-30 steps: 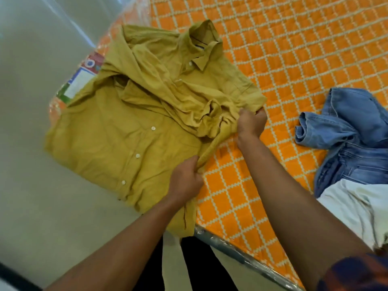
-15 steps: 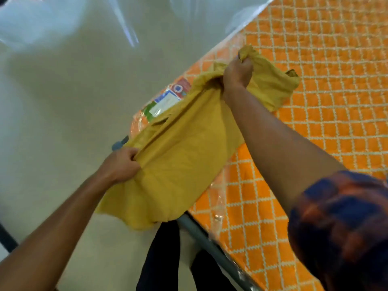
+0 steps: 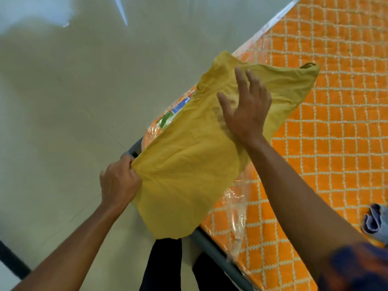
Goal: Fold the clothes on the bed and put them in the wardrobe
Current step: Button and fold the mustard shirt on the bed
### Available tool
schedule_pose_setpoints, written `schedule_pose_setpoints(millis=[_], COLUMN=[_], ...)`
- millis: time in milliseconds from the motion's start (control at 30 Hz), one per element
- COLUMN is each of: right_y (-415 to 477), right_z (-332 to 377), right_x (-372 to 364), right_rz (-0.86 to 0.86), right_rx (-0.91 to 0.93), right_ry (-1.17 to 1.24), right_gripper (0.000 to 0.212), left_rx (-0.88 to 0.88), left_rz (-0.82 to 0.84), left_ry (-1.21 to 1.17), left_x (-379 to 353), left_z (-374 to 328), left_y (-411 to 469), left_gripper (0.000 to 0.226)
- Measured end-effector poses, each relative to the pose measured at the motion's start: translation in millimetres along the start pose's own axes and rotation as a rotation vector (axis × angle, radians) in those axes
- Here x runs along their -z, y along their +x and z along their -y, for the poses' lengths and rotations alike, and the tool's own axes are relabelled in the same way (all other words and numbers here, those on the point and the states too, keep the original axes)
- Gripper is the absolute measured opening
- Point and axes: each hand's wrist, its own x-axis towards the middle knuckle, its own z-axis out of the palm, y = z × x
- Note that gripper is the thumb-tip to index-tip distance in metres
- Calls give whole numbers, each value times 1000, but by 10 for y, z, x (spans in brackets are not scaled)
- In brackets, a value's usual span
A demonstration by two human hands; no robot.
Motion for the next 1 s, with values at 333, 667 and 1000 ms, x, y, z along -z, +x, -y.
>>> schedule_pose_setpoints(millis=[333,667,1000], right_y=[-359,-524,284], right_z=[-322,-864,-1790], right_x=[19,-297,-328], right_rz=[195,443,417], right_rx=[-51,-364,-494], right_ry=[-89,-71,-132], right_gripper=[73,68,77], left_rx=[-200,-700,-712], left_rz=[-212,146,116], left_ry=[-16,399,375], left_x=[-22,-1046,-1077], left_z=[-431,-2049,-2080], left_y=[43,992,1064], left_gripper=[56,70,85])
